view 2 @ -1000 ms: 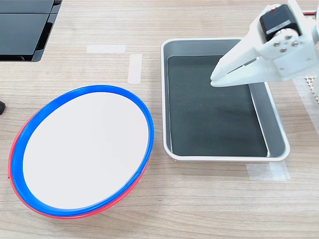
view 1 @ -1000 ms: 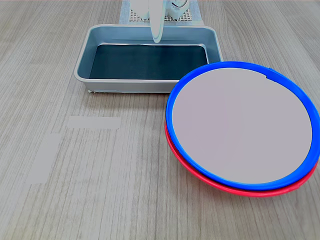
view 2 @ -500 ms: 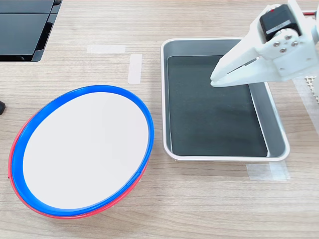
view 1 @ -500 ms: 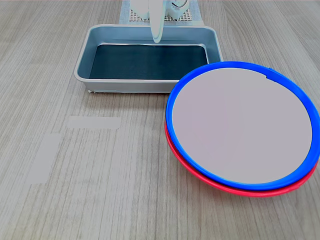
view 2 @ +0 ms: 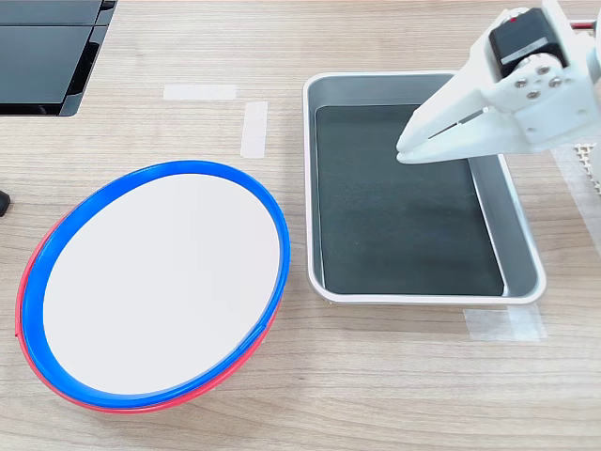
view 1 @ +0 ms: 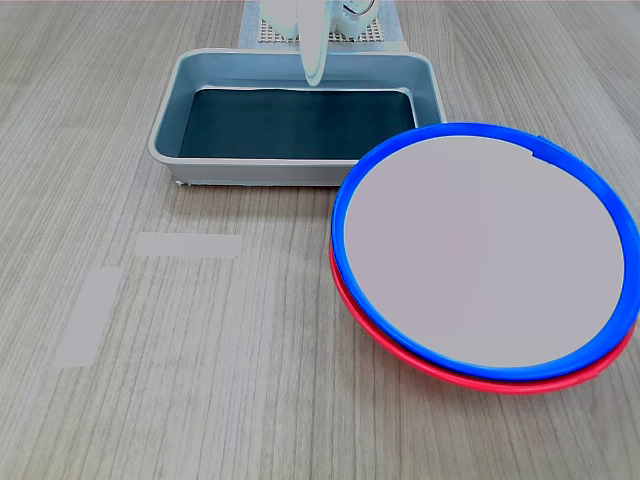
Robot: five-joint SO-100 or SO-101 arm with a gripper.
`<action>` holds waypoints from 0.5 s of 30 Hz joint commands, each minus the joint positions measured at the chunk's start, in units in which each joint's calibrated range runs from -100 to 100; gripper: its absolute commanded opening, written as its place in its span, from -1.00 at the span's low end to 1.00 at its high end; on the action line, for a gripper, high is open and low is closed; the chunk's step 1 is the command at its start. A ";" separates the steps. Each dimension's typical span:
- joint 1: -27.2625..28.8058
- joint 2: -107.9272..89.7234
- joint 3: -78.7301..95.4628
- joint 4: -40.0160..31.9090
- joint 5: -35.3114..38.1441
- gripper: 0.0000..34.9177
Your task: Lift the stacked dish and set it down on the table.
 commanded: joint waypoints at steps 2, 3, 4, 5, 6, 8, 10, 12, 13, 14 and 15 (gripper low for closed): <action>-0.86 2.47 -3.28 0.53 0.44 -0.98; -1.24 5.03 -6.01 -0.05 1.03 -0.98; -3.12 11.94 -12.20 -0.96 3.27 -0.85; -4.25 16.55 -15.93 -1.78 4.54 -0.80; -4.91 20.55 -19.30 -2.11 4.79 -0.71; -6.61 29.00 -26.13 -2.11 5.76 -0.54; -8.39 38.29 -33.77 -1.54 6.54 -0.40; -9.52 45.97 -40.15 -0.96 6.98 -0.41; -10.09 50.06 -43.60 -0.30 7.23 -0.36; -10.56 53.73 -47.06 0.11 7.37 -0.35; -11.22 57.91 -50.89 0.61 7.57 -0.35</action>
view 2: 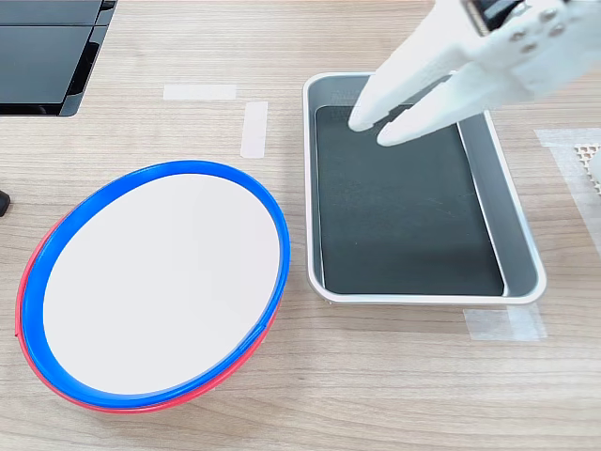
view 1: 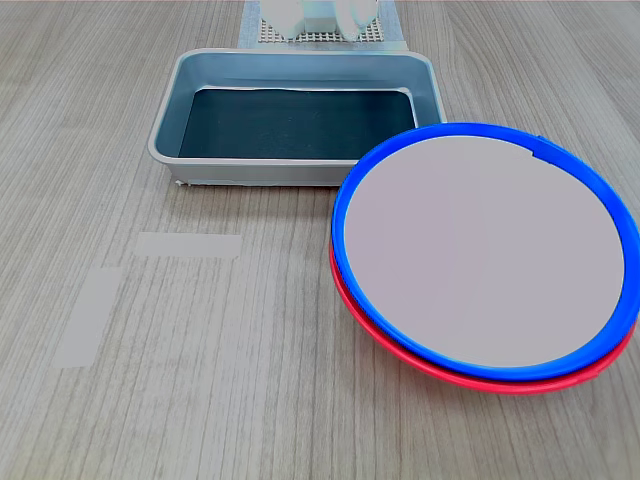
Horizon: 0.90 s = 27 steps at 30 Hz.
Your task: Lift the stacked dish and set it down on the table.
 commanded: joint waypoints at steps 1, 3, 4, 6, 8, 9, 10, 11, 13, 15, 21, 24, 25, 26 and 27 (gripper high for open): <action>-1.80 13.67 -14.06 1.02 0.73 -0.34; -3.12 20.32 -19.34 1.60 1.51 -0.28; -3.49 22.20 -20.79 1.43 1.66 -0.27; -4.15 26.46 -23.71 1.10 1.95 -0.25; -4.62 30.64 -26.62 0.20 1.95 -0.27; -4.90 32.60 -27.99 -0.55 1.81 -0.28; -5.09 34.39 -29.17 -0.96 1.76 -0.30; -5.38 36.18 -30.35 -1.21 1.76 -0.30; -5.94 39.51 -32.54 -1.54 1.86 -0.30; -6.79 44.03 -35.09 -1.95 2.00 -0.33; -7.82 47.61 -37.36 -1.29 2.10 -0.34; -7.92 47.87 -38.91 0.61 2.00 -0.34; -7.92 47.53 -39.37 1.52 1.90 -0.35; -7.92 47.10 -39.55 1.93 1.86 -0.35; -7.92 46.33 -39.73 2.51 1.76 -0.34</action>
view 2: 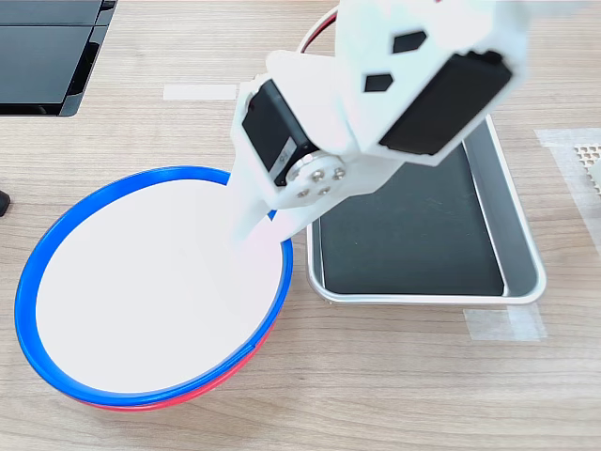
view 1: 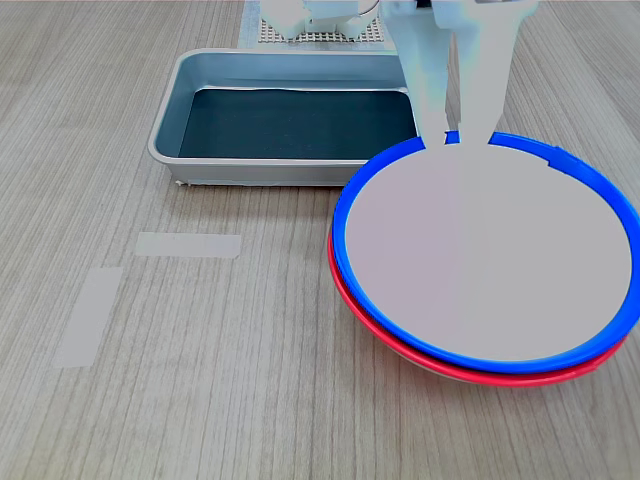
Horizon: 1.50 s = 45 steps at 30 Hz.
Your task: Lift the stacked dish and set it down on the table.
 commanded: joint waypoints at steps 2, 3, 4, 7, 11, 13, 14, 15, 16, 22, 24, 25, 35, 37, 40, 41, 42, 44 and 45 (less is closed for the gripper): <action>-0.39 -3.28 -2.62 2.68 -0.49 -0.31; -0.39 -4.14 -2.98 3.43 -0.54 -0.30; -0.58 -5.42 -3.25 4.83 -0.59 -0.26; -0.58 -6.87 -3.53 7.39 -0.34 -0.21; 0.55 -7.04 -3.44 9.62 0.24 -0.20; 0.92 -6.78 -2.89 9.21 0.44 -0.20; 1.39 -5.84 -2.16 8.46 0.83 -0.19; 1.58 -5.25 -2.07 7.88 0.93 -0.19; 1.86 -4.48 -1.98 7.06 0.98 -0.20; 2.05 -0.56 -1.89 4.50 1.71 -0.19; 1.86 0.13 -1.80 4.42 1.81 -0.19; 1.68 0.38 -1.80 4.42 1.81 -0.20; 0.83 3.37 -3.16 -1.11 0.78 -0.38; 0.73 3.88 -3.44 -2.19 0.68 -0.41; 0.55 4.82 -3.44 -3.51 0.83 -0.48; 0.55 5.07 -3.44 -3.84 0.83 -0.50; 0.55 5.50 -3.44 -4.25 0.78 -0.50; 0.64 6.10 -3.44 -4.99 0.73 -0.50; 0.64 6.27 -3.44 -5.16 0.73 -0.50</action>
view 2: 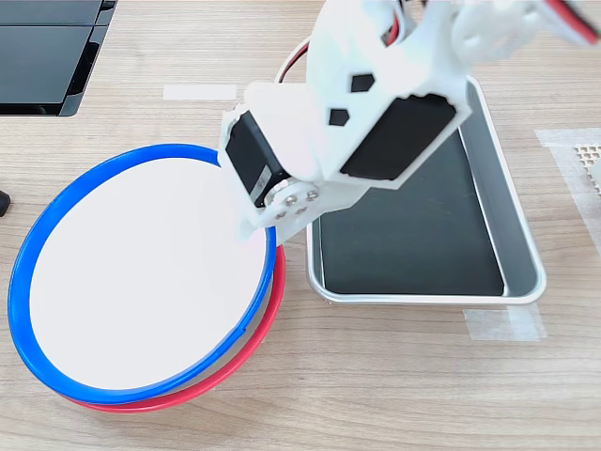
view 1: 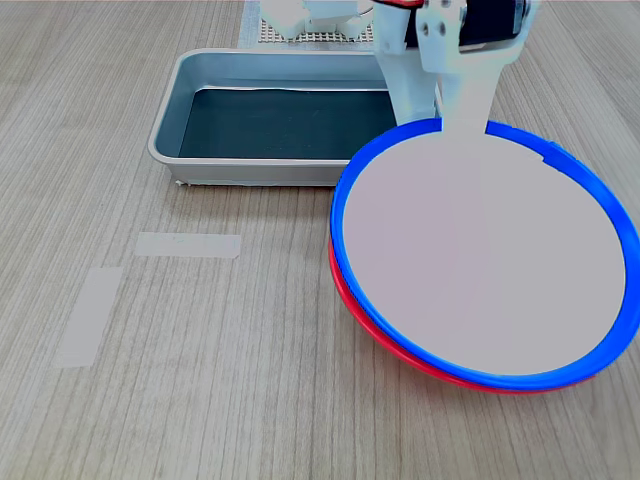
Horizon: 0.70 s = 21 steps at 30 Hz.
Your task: Lift the stacked dish and set it down on the table.
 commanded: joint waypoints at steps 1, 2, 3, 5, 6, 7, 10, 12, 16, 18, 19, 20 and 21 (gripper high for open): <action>-0.42 0.64 -1.89 -1.98 -0.20 -0.49; -0.42 0.98 -1.80 -2.48 -0.20 -0.49; -0.42 1.24 -1.71 -2.72 -0.20 -0.50; -0.42 1.84 -1.71 -3.55 -0.15 -0.88; -0.42 2.09 -1.71 -3.71 -0.15 -0.98; -0.42 2.35 -1.89 -3.80 -0.24 -0.98; -0.42 2.18 -2.26 -3.88 -0.49 -0.99; -0.33 1.41 -2.53 -4.29 -1.27 -0.99; -0.23 -1.49 -3.71 -4.46 -2.78 -1.00; -0.04 -3.62 -3.99 -4.21 -3.42 -1.00; 0.14 -5.07 -4.08 -3.88 -3.66 -1.00; 0.24 -6.27 -3.90 -3.88 -3.86 -1.00; 0.52 -8.57 -3.53 -3.71 -4.10 -1.00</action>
